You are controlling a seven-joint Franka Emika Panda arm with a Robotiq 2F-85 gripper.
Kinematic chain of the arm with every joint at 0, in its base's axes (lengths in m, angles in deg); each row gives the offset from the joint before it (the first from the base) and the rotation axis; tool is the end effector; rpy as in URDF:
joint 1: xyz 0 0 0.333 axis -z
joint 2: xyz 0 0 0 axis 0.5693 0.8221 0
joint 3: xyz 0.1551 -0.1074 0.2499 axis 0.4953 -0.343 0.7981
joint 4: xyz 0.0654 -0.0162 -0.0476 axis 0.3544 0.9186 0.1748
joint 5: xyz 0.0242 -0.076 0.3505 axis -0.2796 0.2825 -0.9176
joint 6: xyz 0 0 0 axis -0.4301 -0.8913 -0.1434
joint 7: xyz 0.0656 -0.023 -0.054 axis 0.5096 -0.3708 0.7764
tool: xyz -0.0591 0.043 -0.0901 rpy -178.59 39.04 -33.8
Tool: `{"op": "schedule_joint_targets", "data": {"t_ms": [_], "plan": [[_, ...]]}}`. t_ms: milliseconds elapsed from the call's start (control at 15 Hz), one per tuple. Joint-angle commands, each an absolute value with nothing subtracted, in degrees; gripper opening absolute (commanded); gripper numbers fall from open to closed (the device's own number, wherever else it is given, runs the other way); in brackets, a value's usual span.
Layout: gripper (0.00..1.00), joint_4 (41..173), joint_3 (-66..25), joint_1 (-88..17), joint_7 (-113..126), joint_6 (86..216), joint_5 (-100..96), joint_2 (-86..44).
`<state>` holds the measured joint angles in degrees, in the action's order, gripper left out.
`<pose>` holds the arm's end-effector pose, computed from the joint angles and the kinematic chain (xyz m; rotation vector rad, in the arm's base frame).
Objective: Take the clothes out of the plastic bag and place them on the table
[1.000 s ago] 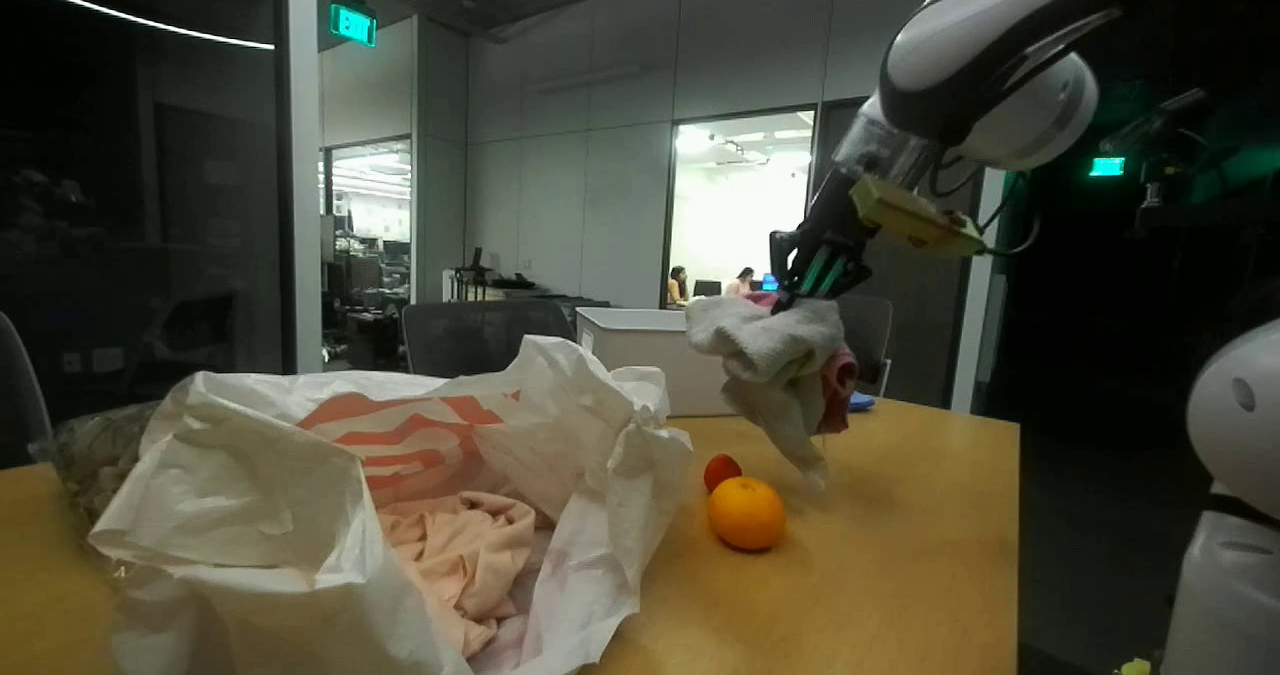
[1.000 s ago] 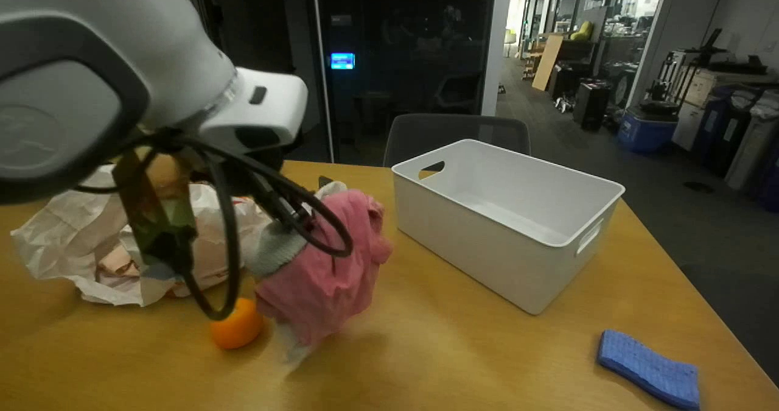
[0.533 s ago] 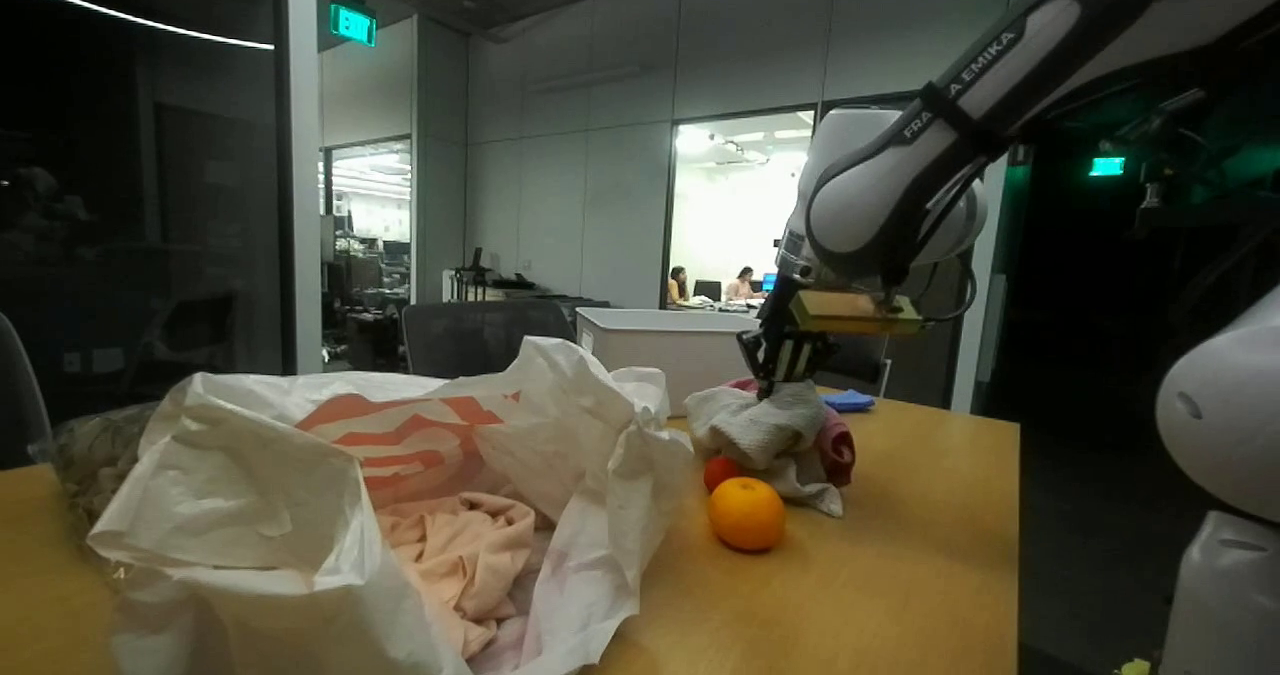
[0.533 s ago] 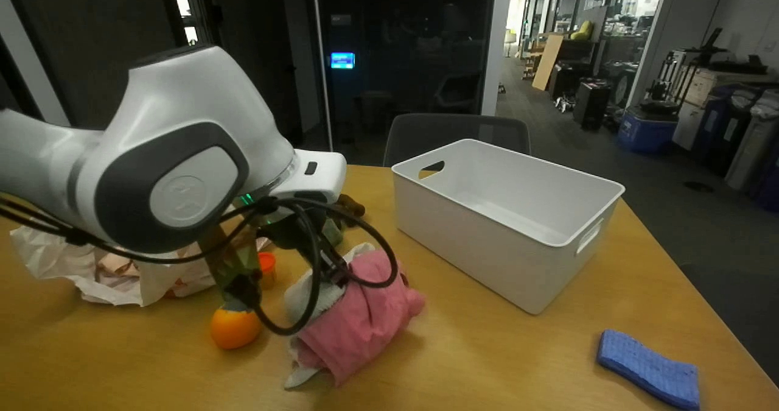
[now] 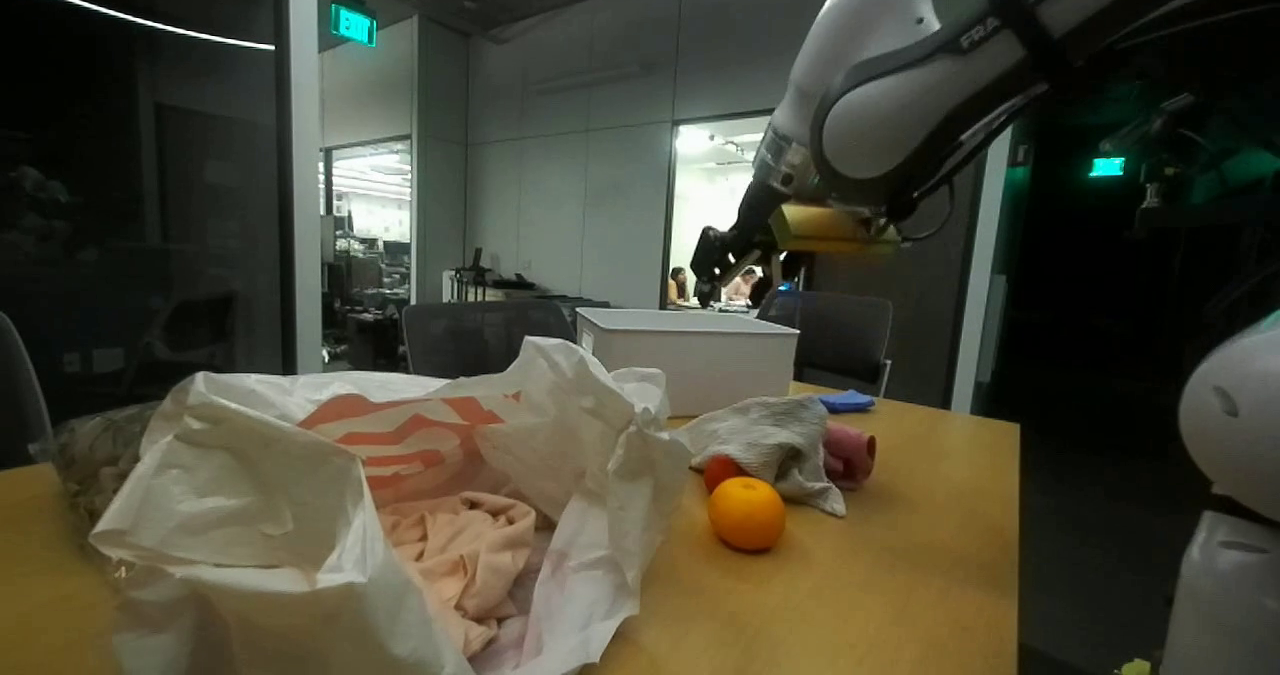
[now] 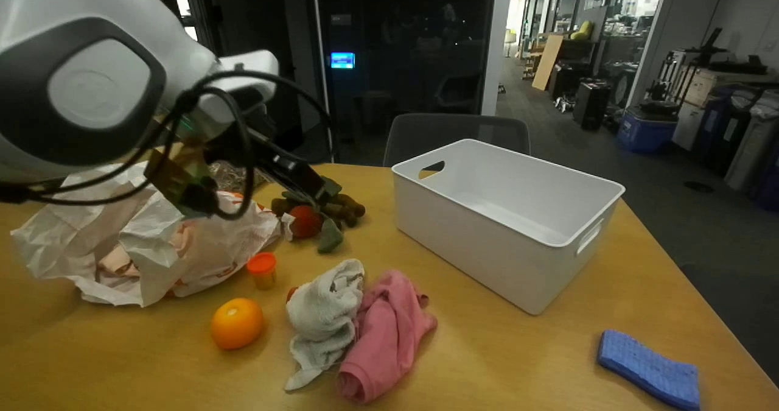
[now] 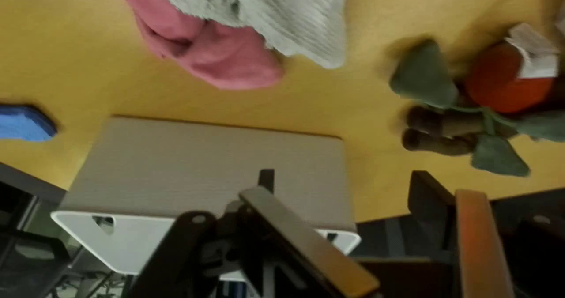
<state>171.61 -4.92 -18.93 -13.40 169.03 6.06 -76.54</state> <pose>0.3538 -0.0147 0.4883 2.7859 -0.5087 0.9187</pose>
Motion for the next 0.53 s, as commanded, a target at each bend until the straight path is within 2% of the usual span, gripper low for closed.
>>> {"op": "schedule_joint_targets", "data": {"t_ms": [0,267,467], "plan": [[1.00,174.08,-6.97,-29.83,-8.50,166.20,0.51,-88.24],[1.00,171.62,-5.76,-41.90,-5.09,161.48,-6.04,-91.79],[1.00,171.17,-4.24,-49.69,-2.91,161.48,-10.14,-88.83]]}}
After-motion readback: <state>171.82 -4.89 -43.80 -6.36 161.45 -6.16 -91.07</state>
